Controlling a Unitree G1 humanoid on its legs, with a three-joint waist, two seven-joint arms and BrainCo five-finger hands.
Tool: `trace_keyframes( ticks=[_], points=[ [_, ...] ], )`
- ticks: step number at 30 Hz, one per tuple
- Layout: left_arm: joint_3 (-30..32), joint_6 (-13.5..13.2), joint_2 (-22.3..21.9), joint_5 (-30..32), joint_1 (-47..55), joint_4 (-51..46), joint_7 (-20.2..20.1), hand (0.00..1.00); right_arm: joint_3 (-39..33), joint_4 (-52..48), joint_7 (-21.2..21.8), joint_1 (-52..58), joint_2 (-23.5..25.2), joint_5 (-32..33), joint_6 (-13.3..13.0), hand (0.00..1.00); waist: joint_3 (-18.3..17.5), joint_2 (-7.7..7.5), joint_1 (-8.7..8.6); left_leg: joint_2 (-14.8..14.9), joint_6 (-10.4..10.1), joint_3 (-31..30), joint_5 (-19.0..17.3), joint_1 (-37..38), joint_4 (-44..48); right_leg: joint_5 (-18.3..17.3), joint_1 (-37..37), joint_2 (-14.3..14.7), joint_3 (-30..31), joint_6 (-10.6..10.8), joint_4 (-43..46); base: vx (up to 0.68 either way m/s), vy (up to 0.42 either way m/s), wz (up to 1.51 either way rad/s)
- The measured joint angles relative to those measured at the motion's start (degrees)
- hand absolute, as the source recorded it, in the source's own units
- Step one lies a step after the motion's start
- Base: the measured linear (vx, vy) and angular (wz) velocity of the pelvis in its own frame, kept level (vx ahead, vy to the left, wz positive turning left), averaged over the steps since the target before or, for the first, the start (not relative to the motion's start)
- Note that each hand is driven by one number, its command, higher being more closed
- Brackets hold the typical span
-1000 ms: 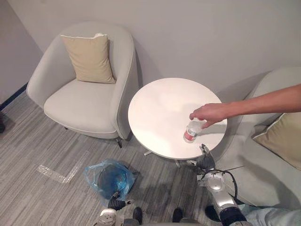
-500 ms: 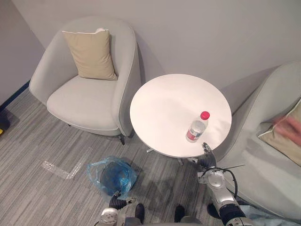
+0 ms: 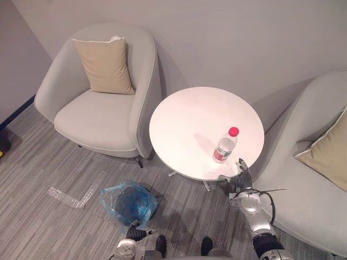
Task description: Gather rubbish on tea table into small bin, then transfer packed bag to large trash can.
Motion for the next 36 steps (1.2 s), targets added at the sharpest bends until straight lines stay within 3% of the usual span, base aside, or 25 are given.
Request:
trace_keyframes(
  ticks=[14,26,27,36],
  points=[
    [0.0,-0.1,0.0,0.0,0.2,-0.8,0.0,0.0,-0.5,0.0,-1.3,-7.8,-2.7,0.6,0.2,0.0,0.2,0.25,0.44,-0.2,0.0,-0.3,0.0,-2.2,0.3,0.0,-2.0,-0.2,0.1,0.0,0.2,-0.01,0.003,0.01],
    [-0.5,-1.3,-0.1,-1.8,-0.1,-3.6,-0.1,0.0,0.3,5.6,-1.2,-16.9,-5.1,4.7,0.3,0.0,4.2,1.36,1.98,-0.4,0.1,-1.1,0.4,-4.8,0.7,0.0,-4.5,-0.4,-0.3,0.0,1.2,-0.01,0.002,0.03],
    [-0.5,-1.4,0.0,-1.9,-0.1,-3.8,-0.1,0.0,0.5,6.1,-1.2,-17.7,-5.1,5.2,0.3,1.0,4.3,1.44,2.22,-0.4,0.1,-1.2,0.5,-5.7,0.8,0.0,-5.2,-0.4,-0.3,0.0,1.6,-0.01,0.013,0.06],
    [-1.0,-2.5,0.2,-4.0,-0.8,-5.3,0.0,0.0,3.0,10.6,-1.0,-24.9,-6.9,6.9,0.3,1.0,7.5,1.81,2.96,-0.9,0.3,-1.6,0.8,-7.6,1.1,0.2,-7.3,-0.9,-0.2,-0.1,2.2,0.0,0.007,0.02]
  ],
)
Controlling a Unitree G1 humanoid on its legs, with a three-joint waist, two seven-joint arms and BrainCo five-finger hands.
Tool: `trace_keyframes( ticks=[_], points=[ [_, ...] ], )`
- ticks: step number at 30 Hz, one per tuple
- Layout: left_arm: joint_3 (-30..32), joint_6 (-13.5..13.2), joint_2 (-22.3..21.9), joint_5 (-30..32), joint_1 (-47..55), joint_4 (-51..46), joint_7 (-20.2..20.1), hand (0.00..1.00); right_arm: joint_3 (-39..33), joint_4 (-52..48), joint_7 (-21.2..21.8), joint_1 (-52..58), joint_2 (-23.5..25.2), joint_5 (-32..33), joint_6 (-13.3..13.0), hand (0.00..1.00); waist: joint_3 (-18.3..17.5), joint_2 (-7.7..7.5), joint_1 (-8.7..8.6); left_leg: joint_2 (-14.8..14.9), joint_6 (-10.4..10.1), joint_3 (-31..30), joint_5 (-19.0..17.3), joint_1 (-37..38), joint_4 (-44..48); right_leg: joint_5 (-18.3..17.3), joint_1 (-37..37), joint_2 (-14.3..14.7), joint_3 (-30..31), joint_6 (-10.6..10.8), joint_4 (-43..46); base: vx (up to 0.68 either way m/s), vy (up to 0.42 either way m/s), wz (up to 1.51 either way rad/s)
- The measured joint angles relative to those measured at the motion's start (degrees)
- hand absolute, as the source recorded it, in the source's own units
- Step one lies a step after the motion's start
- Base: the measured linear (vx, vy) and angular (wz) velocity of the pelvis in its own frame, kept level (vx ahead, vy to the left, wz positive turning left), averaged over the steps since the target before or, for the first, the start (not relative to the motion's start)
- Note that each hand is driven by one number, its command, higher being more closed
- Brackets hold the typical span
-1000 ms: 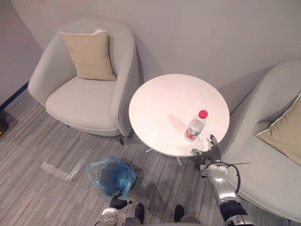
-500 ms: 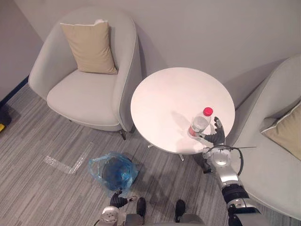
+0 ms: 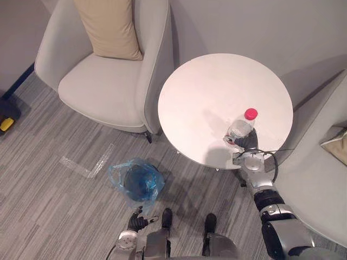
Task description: Gather rubbish on tea table into small bin, then transfer packed bag to large trash can.
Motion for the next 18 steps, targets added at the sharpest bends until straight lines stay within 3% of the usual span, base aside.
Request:
trace_keyframes(
  ticks=[8,18],
  points=[
    [-0.2,0.0,0.0,-0.1,-0.3,-0.1,0.1,0.0,1.2,0.3,0.4,-0.3,0.0,0.0,0.4,1.0,0.2,-0.08,0.21,-0.1,0.1,0.1,-0.1,-0.5,1.0,0.1,-0.4,-0.3,1.4,-0.1,0.8,0.02,0.012,0.02],
    [0.2,1.2,0.0,0.8,-0.2,0.0,-0.1,0.0,1.1,-28.0,3.1,17.9,0.4,-3.6,-0.2,1.0,0.0,-0.59,-0.3,-0.2,0.8,1.7,-1.9,2.7,2.1,0.1,2.5,-0.8,5.8,0.2,1.0,-0.01,0.019,-0.06]
  ],
)
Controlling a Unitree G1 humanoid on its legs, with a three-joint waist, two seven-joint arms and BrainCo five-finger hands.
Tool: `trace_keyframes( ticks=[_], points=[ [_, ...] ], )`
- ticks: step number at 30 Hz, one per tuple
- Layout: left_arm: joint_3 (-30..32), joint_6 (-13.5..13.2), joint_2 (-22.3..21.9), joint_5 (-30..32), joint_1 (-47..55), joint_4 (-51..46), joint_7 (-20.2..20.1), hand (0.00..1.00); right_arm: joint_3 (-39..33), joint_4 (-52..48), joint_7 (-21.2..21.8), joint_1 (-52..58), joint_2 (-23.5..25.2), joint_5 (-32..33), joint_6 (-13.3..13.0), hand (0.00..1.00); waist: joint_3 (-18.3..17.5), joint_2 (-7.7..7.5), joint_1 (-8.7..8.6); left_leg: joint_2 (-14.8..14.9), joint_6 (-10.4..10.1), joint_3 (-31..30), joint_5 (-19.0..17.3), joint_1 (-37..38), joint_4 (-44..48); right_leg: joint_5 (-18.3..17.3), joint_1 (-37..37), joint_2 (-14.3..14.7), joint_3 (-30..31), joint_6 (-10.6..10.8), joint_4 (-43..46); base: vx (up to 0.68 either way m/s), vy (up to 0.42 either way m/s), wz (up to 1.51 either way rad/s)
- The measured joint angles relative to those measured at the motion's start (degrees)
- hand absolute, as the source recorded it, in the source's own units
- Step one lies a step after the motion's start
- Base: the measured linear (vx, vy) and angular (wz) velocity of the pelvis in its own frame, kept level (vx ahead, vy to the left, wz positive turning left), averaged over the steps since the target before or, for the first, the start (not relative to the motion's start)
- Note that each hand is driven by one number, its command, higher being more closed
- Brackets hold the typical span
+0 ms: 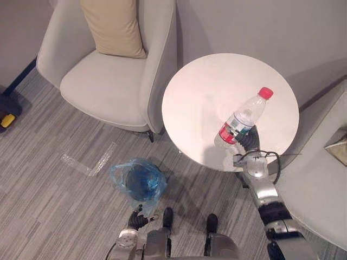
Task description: Gather rubbish on tea table into small bin, then transfer packed bag to large trash can.
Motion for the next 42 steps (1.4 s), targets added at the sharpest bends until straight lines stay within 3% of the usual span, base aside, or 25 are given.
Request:
trace_keyframes(
  ticks=[5,12,20,26,28,29,30,33,37,39,40,41,42],
  points=[
    [-0.1,0.6,0.4,1.7,0.0,1.1,-0.3,0.0,0.0,-5.3,2.2,8.2,2.4,-1.7,-0.7,1.0,-1.3,-1.2,-1.28,-0.2,-0.2,1.5,-0.3,2.0,-0.1,-0.5,1.2,-0.2,1.3,1.6,-0.2,-0.04,-0.004,-0.2],
    [-0.1,1.3,0.9,2.8,0.7,3.3,-1.3,0.0,1.4,-12.8,4.8,19.3,4.9,-7.3,-1.3,1.0,-6.0,-3.0,-2.38,0.1,-0.4,4.0,-0.5,3.8,-0.2,-0.5,2.2,0.2,3.8,1.6,-1.3,-0.06,-0.016,-0.19],
    [-0.3,1.3,0.9,3.8,1.1,4.7,-1.4,0.0,3.5,-13.4,5.9,24.5,6.9,-12.1,-1.3,1.0,-7.9,-3.45,-2.91,0.6,-0.4,7.2,-0.5,5.9,-0.1,0.1,2.1,0.8,6.7,1.9,0.0,-0.09,-0.012,-0.22],
    [-2.0,1.3,1.3,3.8,0.7,4.2,-1.6,0.0,2.5,-13.5,5.0,24.6,7.1,-12.2,-1.3,1.0,-8.3,-3.34,-2.85,-0.2,0.0,3.4,-0.7,1.7,3.7,-3.7,-0.5,-0.3,5.5,3.1,7.0,-0.08,-0.018,0.38],
    [-1.3,1.4,1.1,3.8,0.8,4.3,-1.6,0.0,2.4,-13.6,4.3,24.3,8.0,-12.2,-1.3,1.0,-8.6,-3.47,-2.95,-0.5,0.1,1.3,0.2,0.3,3.8,-8.4,-2.2,-0.2,8.0,3.3,14.7,-0.01,-0.023,0.75],
    [-1.3,1.4,1.3,3.8,0.8,3.9,-1.4,0.0,2.3,-13.6,4.0,24.1,8.6,-12.2,-1.3,1.0,-9.1,-4.31,-2.77,-1.0,-0.4,0.2,0.6,-0.7,4.2,-9.7,-2.1,-0.3,8.2,3.1,13.9,0.01,-0.102,0.54],
    [-1.3,1.5,1.2,3.8,0.5,3.7,-1.2,0.0,2.4,-13.6,3.9,23.1,8.5,-12.2,-1.3,1.0,-9.2,-3.85,-1.88,-0.4,-0.9,-0.3,0.9,-2.6,5.5,-8.8,-2.0,0.1,7.6,1.7,11.0,-0.04,-0.108,0.36],
    [-1.3,1.4,0.4,3.1,0.4,2.5,-1.1,0.0,2.9,-13.5,3.4,19.7,8.3,-12.2,-1.3,1.0,-8.3,-1.34,-0.32,2.3,-2.3,-1.1,2.0,-6.2,6.5,-3.4,-1.4,2.7,6.1,0.3,3.8,-0.08,-0.079,0.07],
    [-1.3,1.4,-0.5,2.6,-0.4,2.4,-0.8,0.0,2.9,-13.4,3.2,18.9,7.7,-12.1,-1.3,1.0,-5.2,0.94,-0.36,3.3,-3.9,-3.6,3.5,-7.2,6.7,-1.7,0.2,4.1,3.0,-0.7,1.7,-0.1,-0.068,0.33],
    [-1.3,1.4,-1.5,2.7,-0.4,2.3,-0.6,0.0,2.8,-12.9,3.2,19.3,7.1,-11.9,-1.1,1.0,-4.4,2.76,-0.57,4.3,-2.6,-2.8,3.8,-7.1,3.7,-1.9,-0.1,4.9,0.6,-1.2,3.4,-0.13,-0.08,0.44],
    [-1.2,1.4,-1.3,2.8,-0.4,2.5,-0.6,0.0,2.7,-12.9,3.1,19.7,7.3,-11.7,-1.1,1.0,-4.6,2.53,-1.0,4.4,-1.5,-0.1,1.9,-6.9,2.2,-1.9,-0.3,4.0,-0.9,-1.9,3.1,-0.14,-0.023,0.78],
    [-1.2,1.4,-1.0,2.9,-0.6,2.9,-0.6,0.0,2.5,-12.9,3.0,19.9,7.7,-11.6,-1.1,1.0,-4.5,1.24,-1.95,4.4,1.1,4.3,-1.3,-6.8,2.0,-1.5,-0.5,2.1,-2.7,-2.5,2.2,-0.1,0.021,1.1],
    [-1.3,1.4,-0.8,3.4,-1.1,2.6,-0.6,0.0,1.5,-12.8,2.5,19.9,7.7,-11.5,-1.1,1.0,-4.0,0.53,-2.74,5.0,1.2,9.7,-1.5,-8.7,9.3,-1.1,-0.7,-0.1,-5.1,-2.5,2.3,-0.13,0.038,1.13]
  ],
)
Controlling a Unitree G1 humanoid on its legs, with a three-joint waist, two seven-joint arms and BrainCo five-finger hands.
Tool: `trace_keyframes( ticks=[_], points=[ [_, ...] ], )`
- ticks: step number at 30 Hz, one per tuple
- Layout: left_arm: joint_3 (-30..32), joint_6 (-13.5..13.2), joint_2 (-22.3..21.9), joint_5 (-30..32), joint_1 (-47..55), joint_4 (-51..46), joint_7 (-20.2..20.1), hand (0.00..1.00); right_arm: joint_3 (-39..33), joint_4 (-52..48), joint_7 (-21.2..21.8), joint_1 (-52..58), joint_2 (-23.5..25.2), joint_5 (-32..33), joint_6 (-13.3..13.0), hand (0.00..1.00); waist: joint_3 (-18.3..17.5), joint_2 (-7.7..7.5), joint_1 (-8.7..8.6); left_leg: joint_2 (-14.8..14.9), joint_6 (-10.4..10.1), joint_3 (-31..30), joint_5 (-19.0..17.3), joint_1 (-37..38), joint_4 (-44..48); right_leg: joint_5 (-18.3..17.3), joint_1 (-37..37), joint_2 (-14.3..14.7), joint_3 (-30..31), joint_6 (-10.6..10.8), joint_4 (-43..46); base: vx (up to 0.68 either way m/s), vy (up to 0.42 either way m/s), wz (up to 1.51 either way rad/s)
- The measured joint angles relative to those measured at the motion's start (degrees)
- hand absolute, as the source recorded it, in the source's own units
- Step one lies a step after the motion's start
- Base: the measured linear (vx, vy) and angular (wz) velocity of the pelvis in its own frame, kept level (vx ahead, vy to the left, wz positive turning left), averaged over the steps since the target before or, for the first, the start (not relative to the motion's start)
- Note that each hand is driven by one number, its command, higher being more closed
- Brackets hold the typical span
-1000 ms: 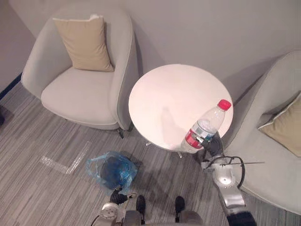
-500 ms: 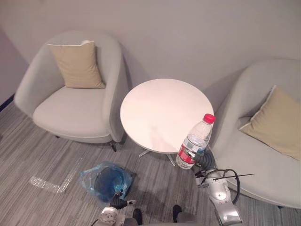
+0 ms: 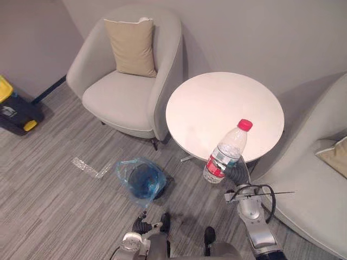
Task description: Gather rubbish on tea table into small bin, then transfer packed bag to large trash can.
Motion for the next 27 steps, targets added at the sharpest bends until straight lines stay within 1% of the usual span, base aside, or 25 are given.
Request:
trace_keyframes(
  ticks=[1,2,3,4,5,6,7,8,9,12,14,17,18,19,20,21,22,24,25,26,27],
  points=[
    [-0.1,0.0,-0.1,0.5,0.1,-0.1,0.0,0.0,-1.1,0.1,-0.4,0.4,0.0,0.0,0.0,1.0,0.0,-0.12,-0.02,0.6,-0.2,2.2,-0.2,-0.1,6.1,0.0,-0.3,-1.0,-1.3,0.0,0.7,-0.12,0.029,0.9],
    [-0.2,0.0,-0.2,0.5,0.2,-0.1,0.0,0.0,-1.6,0.1,-0.6,0.6,0.0,0.0,0.0,1.0,-0.1,0.06,-0.15,1.3,-0.4,3.7,-0.4,0.5,8.9,0.0,-0.3,-1.3,-1.9,0.1,0.7,-0.12,0.069,0.58],
    [-0.2,0.2,-0.5,1.0,0.7,0.0,0.2,0.0,-2.0,0.0,-1.1,0.9,0.0,0.0,0.0,1.0,-0.5,0.75,-0.32,2.4,-1.8,6.3,-3.1,3.0,9.5,0.3,-0.3,-1.6,-2.8,0.8,0.5,-0.07,0.095,0.46],
    [-0.5,0.3,-0.8,1.1,1.0,0.0,0.3,0.0,-2.1,0.0,-1.4,1.1,0.0,0.0,0.1,1.0,-0.7,1.38,-0.35,2.6,-2.6,7.1,-3.8,4.6,6.9,0.5,-0.3,-1.3,-3.4,1.4,0.3,-0.06,0.134,0.4],
    [-0.6,0.3,-0.9,1.4,1.1,0.0,0.4,0.0,-2.1,0.1,-1.4,1.3,0.1,0.1,0.1,1.0,-1.1,1.98,-0.33,2.5,-2.8,7.6,-4.0,5.6,4.4,0.9,-0.1,-1.1,-3.8,2.0,-0.2,-0.04,0.156,0.45],
    [-1.2,0.5,-0.8,1.6,1.2,0.1,0.6,0.0,-2.0,0.3,-1.4,1.5,0.4,0.1,0.2,1.0,-1.2,1.82,-0.51,1.9,-3.7,7.4,-3.7,7.6,-0.9,1.7,1.0,-0.6,-4.5,3.0,-2.1,-0.05,0.15,0.39],
    [-1.4,0.5,-0.6,1.7,1.1,0.1,0.5,0.0,-2.0,0.6,-1.4,1.5,0.9,0.2,0.2,1.0,-1.3,1.26,-0.52,1.4,-3.9,7.3,-3.0,8.0,-2.0,2.1,1.3,-0.8,-4.8,3.3,-2.7,-0.04,0.139,0.42],
    [-2.0,0.5,0.3,2.0,1.1,-0.1,0.6,0.0,-1.8,1.6,-1.3,1.4,1.9,0.4,0.2,1.0,-1.8,-0.06,-0.19,0.2,-3.4,6.7,-2.1,8.4,-3.8,3.4,2.2,-1.4,-5.1,3.8,-4.8,-0.04,0.122,0.27],
    [-2.4,0.5,0.8,2.3,1.2,0.0,0.6,0.0,-1.1,1.9,-1.1,1.5,2.6,0.4,0.2,1.0,-2.2,-0.69,-0.04,-0.6,-3.1,6.2,-1.9,8.6,-3.9,3.9,3.0,-2.0,-5.3,4.4,-5.6,-0.04,0.147,0.25],
    [-2.6,0.5,1.0,2.6,1.5,0.0,0.9,0.0,0.0,2.2,-0.7,1.4,3.4,0.5,0.2,1.0,-2.6,-0.79,0.12,-2.2,-2.3,5.7,-1.4,9.7,-5.3,4.0,3.9,-3.3,-5.3,5.1,-5.8,-0.02,0.099,0.12],
    [-2.6,0.5,1.1,2.6,2.0,0.1,0.9,0.0,0.3,3.7,-0.7,1.2,3.4,0.5,0.2,1.0,-3.2,-0.91,0.21,-2.6,-2.1,5.3,-1.3,9.7,-5.8,3.8,4.0,-3.5,-5.4,5.4,-5.9,0.0,0.055,0.12],
    [-2.4,0.5,1.2,2.6,2.0,0.2,1.0,0.0,0.8,5.9,-0.4,0.9,3.4,0.4,0.5,1.0,-3.2,-1.11,0.36,-2.9,-1.7,4.7,-1.9,9.5,-5.5,2.3,3.9,-3.8,-5.8,6.3,-5.2,0.02,0.019,0.11],
    [-2.0,0.5,1.1,2.6,2.0,0.4,1.0,0.0,1.1,7.3,-0.4,1.0,3.4,0.4,0.8,1.0,-3.2,-1.2,0.38,-3.3,-1.7,4.4,-3.4,9.4,-4.7,-0.3,3.3,-4.4,-5.7,6.9,-1.9,0.03,0.025,0.15],
    [-2.0,0.5,1.2,2.6,2.0,0.4,1.0,0.0,1.3,7.6,-0.4,1.0,3.4,0.4,0.9,1.0,-3.1,-1.28,0.39,-3.3,-1.7,4.2,-4.0,9.2,-4.0,-1.6,3.0,-4.7,-5.6,7.2,-0.4,0.07,0.043,0.26],
    [-1.9,0.4,1.3,2.6,2.1,0.4,1.0,0.0,1.5,8.1,-0.3,1.0,3.3,0.3,1.0,1.0,-3.3,-1.77,0.42,-3.6,-1.6,3.7,-6.0,8.1,-1.1,-5.0,1.5,-5.8,-5.0,7.9,4.1,0.14,0.03,0.32],
    [-2.0,0.3,1.5,2.5,2.0,0.3,1.0,0.0,1.5,8.1,-0.4,1.0,3.3,0.3,1.1,1.0,-3.0,-2.71,0.26,-4.2,-1.4,2.5,-8.0,7.3,1.7,-6.9,0.8,-6.9,-4.9,8.0,7.9,0.18,0.031,0.33],
    [-2.0,0.2,1.6,2.5,1.9,0.3,1.1,0.0,1.5,8.0,-0.4,1.0,3.3,0.3,1.1,1.0,-3.1,-2.58,0.27,-4.4,-1.1,1.9,-8.5,7.3,2.5,-7.0,0.6,-7.4,-4.8,7.6,9.7,0.17,0.004,0.34],
    [-2.0,0.2,1.6,2.5,2.1,0.4,1.4,0.0,1.5,8.0,-0.4,1.5,3.1,0.2,1.2,1.0,-2.8,-3.03,-0.17,-4.8,-0.7,-0.4,-9.8,7.6,3.8,-7.2,-0.6,-8.1,-2.6,7.2,16.0,0.21,0.029,0.57],
    [-1.9,0.2,1.6,2.5,2.0,0.3,2.0,0.0,1.4,8.1,-0.3,1.3,2.6,-0.2,1.2,1.0,-2.7,-1.99,-0.54,-4.0,-0.6,-3.2,-9.8,8.9,4.2,-7.0,-6.2,-7.5,0.5,4.9,27.7,0.25,0.062,0.73],
    [-1.9,0.2,1.5,2.4,1.9,0.2,2.1,0.0,1.2,8.2,-0.4,1.3,2.7,-0.2,1.2,1.0,-2.4,-1.39,-0.92,-3.3,-0.6,-3.9,-9.8,9.0,4.1,-8.2,-6.8,-6.4,1.4,4.8,28.2,0.3,-0.021,0.91],
    [-1.7,0.6,1.8,2.5,1.4,0.8,2.2,0.0,1.8,8.2,-0.3,1.2,2.7,-0.3,1.1,1.0,-2.1,-1.14,-1.21,-1.6,-0.6,-6.1,-9.9,9.6,3.4,-10.9,-7.8,-1.6,3.3,3.8,25.2,0.19,-0.126,0.87]
  ],
)
